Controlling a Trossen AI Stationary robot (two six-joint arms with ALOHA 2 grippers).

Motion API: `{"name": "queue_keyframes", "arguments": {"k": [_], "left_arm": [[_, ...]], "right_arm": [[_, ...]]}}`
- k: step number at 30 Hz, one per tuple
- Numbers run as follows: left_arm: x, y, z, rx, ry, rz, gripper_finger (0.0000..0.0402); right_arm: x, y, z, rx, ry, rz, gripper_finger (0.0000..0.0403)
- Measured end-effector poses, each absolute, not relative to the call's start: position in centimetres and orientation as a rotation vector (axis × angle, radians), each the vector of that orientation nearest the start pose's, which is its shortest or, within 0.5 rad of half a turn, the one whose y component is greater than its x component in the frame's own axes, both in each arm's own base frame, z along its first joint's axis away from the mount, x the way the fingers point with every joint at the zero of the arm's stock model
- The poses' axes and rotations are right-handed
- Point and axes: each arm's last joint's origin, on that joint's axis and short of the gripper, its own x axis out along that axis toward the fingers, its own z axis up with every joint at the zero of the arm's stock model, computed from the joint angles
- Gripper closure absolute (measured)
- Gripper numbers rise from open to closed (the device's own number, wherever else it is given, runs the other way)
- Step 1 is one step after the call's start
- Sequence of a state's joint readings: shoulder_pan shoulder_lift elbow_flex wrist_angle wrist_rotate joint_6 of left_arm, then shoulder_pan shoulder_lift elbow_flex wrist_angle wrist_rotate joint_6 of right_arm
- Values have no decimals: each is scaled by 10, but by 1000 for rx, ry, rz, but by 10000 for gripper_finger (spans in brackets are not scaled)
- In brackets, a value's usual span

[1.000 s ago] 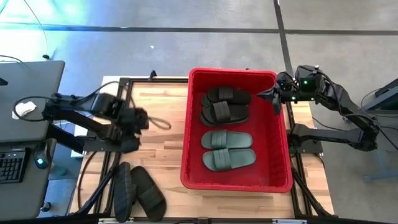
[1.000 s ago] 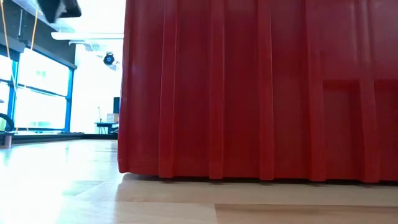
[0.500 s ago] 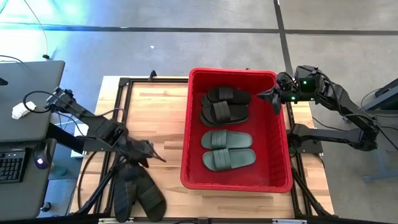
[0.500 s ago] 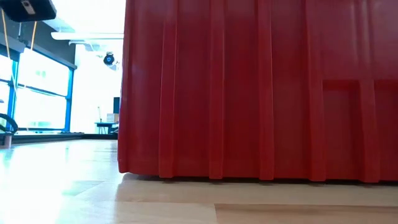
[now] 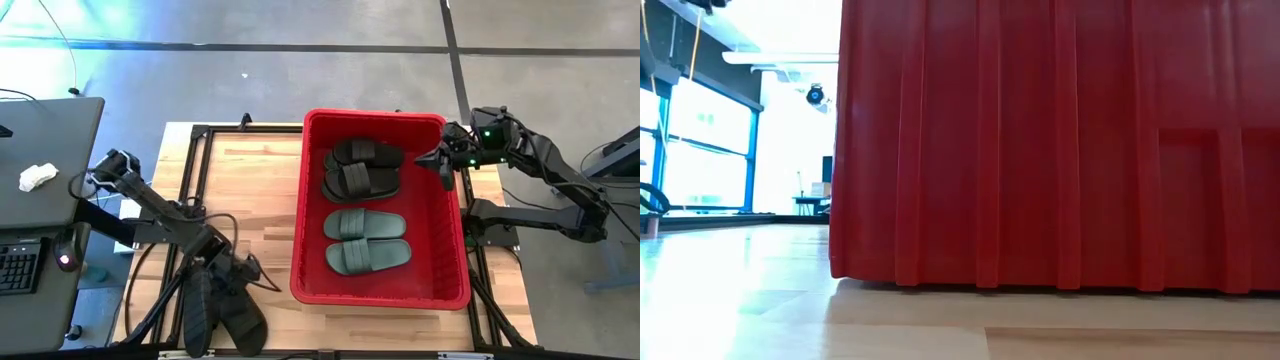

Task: Pick and place slides into bin
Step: Put the black slide into the red container

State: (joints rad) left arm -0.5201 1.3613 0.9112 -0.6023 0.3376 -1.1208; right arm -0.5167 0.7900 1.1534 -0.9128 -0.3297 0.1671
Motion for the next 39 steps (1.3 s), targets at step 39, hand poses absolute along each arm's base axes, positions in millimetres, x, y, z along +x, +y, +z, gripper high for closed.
{"name": "queue_keyframes", "arguments": {"k": [39], "left_arm": [[236, -152, 178, -812, 1558, -11, 167]], "right_arm": [[116, -53, 380, 313, 548, -169, 403]]}}
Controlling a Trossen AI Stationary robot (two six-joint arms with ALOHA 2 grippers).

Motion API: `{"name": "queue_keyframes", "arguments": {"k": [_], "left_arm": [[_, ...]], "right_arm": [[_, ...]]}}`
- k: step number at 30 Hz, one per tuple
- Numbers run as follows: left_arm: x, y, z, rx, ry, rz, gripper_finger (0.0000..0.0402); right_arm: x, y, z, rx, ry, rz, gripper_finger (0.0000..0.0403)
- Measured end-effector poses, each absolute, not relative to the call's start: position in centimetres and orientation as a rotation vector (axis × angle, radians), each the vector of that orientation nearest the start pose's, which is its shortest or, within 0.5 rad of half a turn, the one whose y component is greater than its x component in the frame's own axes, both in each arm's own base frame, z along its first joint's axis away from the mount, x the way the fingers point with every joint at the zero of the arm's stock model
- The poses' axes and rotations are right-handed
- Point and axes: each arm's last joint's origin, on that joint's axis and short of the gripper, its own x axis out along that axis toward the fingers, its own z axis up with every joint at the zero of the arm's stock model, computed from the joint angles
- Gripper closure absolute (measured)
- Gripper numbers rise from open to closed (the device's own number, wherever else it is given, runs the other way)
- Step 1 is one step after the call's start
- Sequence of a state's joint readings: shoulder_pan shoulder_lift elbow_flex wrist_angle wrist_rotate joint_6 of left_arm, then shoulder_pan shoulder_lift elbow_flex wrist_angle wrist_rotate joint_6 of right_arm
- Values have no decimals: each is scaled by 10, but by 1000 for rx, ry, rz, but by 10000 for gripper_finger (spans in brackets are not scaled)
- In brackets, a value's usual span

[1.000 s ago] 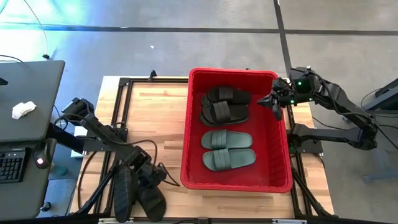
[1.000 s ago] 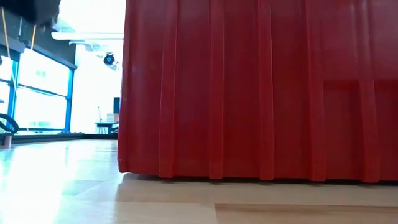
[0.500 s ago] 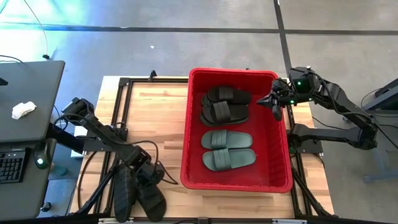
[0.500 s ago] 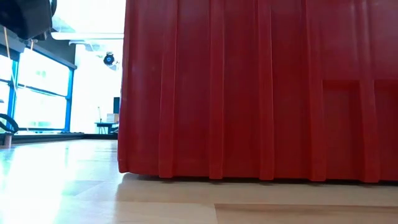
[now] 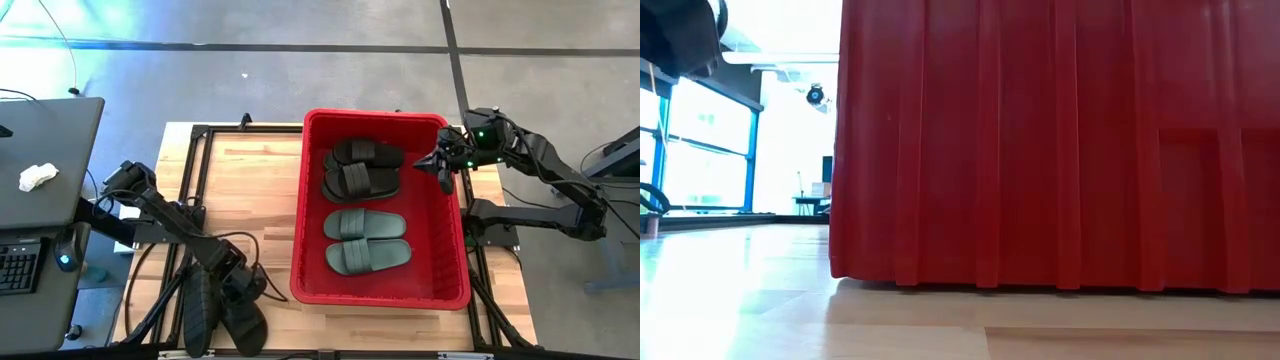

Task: Pick and place slides into bin
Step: Put the black slide into the red container

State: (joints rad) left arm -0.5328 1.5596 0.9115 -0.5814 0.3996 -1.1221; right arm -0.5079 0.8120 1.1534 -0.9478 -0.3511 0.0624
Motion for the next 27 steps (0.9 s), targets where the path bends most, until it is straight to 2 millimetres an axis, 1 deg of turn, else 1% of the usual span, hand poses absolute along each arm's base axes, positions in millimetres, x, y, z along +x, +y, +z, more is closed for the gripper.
{"name": "queue_keyframes", "arguments": {"k": [6, 12, 15, 19, 27], "left_arm": [[245, -159, 174, -828, 1504, -64, 167], [247, -160, 173, -809, 1476, -73, 168], [246, -162, 173, -799, 1467, -75, 180], [245, -162, 172, -786, 1465, -60, 222], [245, -162, 173, -786, 1458, -55, 350]], "right_arm": [[116, -53, 379, 314, 550, -170, 403], [116, -53, 379, 314, 553, -169, 403], [115, -53, 379, 314, 557, -168, 403], [115, -53, 379, 301, 559, -164, 403], [116, -53, 379, 296, 558, -163, 403]]}}
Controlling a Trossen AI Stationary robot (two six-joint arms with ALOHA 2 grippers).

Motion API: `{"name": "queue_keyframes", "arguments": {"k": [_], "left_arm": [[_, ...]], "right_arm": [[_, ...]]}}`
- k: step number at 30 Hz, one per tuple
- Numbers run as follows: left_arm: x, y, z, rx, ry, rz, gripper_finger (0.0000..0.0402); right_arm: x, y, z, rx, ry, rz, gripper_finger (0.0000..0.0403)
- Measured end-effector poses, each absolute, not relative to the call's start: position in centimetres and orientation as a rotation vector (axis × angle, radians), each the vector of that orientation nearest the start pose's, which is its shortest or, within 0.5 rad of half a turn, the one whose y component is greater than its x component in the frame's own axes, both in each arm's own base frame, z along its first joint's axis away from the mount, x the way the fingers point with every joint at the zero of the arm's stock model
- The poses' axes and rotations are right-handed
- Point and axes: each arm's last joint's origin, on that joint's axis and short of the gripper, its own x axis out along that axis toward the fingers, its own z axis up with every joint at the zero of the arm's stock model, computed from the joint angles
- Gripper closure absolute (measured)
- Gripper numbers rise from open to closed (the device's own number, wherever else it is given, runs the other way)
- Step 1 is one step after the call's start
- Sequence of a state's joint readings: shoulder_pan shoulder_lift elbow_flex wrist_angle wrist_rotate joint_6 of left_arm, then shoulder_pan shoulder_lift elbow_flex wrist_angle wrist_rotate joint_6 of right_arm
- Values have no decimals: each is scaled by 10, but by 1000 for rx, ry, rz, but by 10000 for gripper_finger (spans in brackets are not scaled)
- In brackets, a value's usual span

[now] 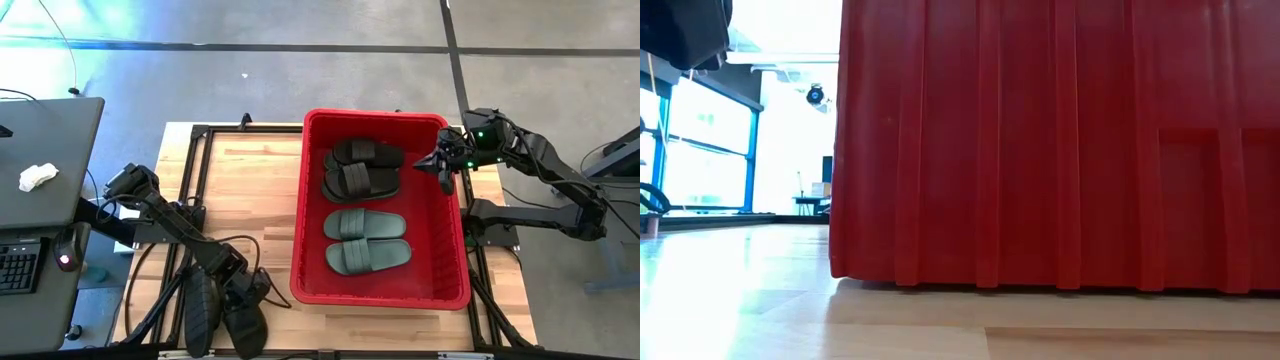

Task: Pick and place slides into bin
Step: Put the black slide into the red container

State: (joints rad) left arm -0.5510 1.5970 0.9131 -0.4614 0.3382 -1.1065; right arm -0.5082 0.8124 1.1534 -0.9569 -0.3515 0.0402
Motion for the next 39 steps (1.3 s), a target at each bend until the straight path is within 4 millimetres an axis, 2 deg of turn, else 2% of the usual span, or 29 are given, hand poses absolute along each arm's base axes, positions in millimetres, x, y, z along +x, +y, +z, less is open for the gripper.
{"name": "queue_keyframes", "arguments": {"k": [3, 8, 11, 18, 24, 28, 34, 39], "left_arm": [[246, -162, 173, -789, 1454, -58, 390], [246, -163, 173, -792, 1450, -65, 381], [249, -164, 178, -797, 1438, -78, 394], [261, -171, 204, -767, 1391, -148, 397], [274, -182, 247, -683, 1319, -366, 396], [279, -187, 283, -652, 1284, -516, 397], [280, -187, 344, -638, 1207, -551, 398], [273, -178, 395, -587, 1096, -459, 399]], "right_arm": [[116, -53, 379, 294, 558, -163, 403], [116, -53, 379, 281, 558, -159, 403], [116, -53, 379, 281, 558, -159, 403], [116, -53, 380, 274, 543, -159, 403], [118, -54, 383, 261, 515, -159, 403], [118, -54, 383, 257, 507, -159, 403], [118, -54, 384, 257, 506, -159, 403], [119, -55, 386, 265, 480, -164, 403]]}}
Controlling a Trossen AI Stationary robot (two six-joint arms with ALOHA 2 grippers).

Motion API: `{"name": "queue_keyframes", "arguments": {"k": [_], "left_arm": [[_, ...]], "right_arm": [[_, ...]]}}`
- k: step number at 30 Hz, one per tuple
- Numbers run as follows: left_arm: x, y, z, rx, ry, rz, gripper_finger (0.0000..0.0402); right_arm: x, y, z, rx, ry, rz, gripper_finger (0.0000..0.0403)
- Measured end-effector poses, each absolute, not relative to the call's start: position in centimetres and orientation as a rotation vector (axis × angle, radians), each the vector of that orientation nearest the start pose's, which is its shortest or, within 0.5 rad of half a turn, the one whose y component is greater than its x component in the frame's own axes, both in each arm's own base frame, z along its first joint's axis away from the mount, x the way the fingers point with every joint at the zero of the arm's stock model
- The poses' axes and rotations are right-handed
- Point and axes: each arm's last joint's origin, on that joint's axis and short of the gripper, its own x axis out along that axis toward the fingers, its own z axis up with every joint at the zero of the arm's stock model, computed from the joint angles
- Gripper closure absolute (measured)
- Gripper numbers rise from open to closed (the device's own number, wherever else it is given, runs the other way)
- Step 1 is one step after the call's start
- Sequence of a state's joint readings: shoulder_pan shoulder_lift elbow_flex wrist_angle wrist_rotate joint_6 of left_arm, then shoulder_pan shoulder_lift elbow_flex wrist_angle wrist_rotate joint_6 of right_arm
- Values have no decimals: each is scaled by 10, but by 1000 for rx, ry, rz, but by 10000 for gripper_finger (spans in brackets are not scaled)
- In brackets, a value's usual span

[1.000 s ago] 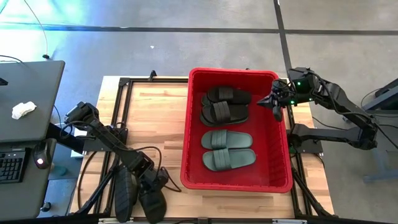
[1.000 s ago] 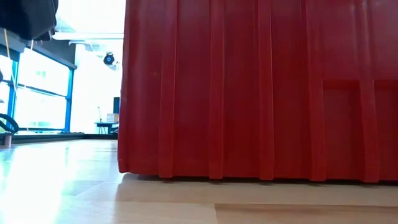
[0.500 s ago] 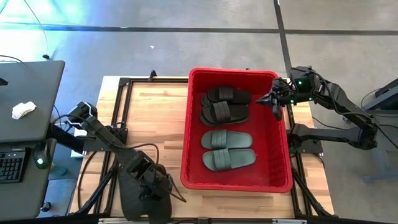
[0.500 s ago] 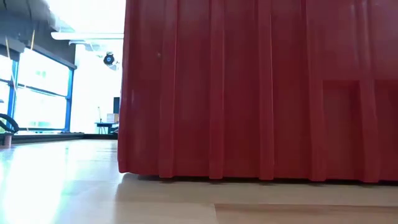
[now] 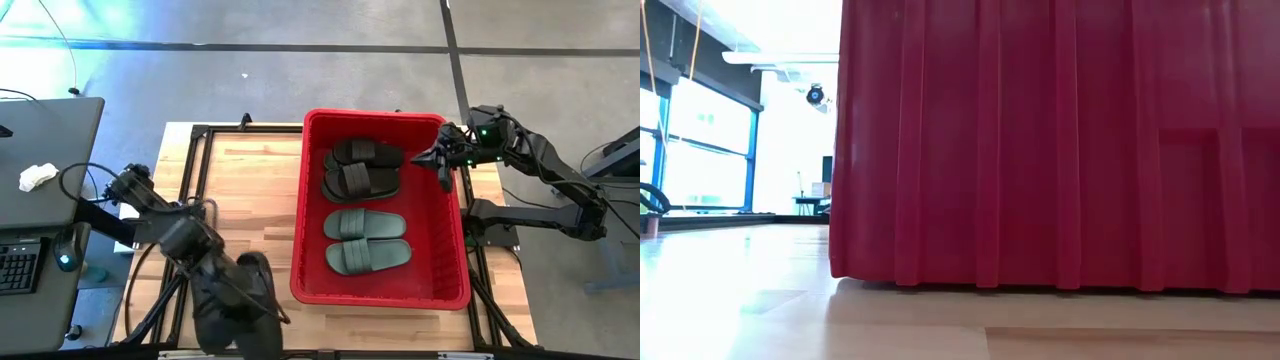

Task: Pick and place slides into bin
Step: Put the black slide into the red container

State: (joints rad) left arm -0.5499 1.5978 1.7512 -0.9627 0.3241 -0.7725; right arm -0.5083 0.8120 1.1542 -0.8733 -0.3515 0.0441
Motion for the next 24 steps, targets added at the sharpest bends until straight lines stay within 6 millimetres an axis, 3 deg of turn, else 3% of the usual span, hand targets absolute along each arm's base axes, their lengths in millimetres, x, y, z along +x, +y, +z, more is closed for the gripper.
{"name": "queue_keyframes", "arguments": {"k": [6, 12, 18, 24], "left_arm": [[255, -158, 444, -406, 925, -271, 399], [240, -133, 472, -147, 772, -17, 400], [247, -101, 495, 113, 560, 274, 400], [265, -65, 506, 179, 435, 535, 400]], "right_arm": [[121, -56, 389, 253, 447, -164, 403], [123, -57, 393, 314, 393, -180, 403], [126, -59, 402, 327, 299, -182, 403], [134, -51, 418, 217, 148, -95, 403]]}}
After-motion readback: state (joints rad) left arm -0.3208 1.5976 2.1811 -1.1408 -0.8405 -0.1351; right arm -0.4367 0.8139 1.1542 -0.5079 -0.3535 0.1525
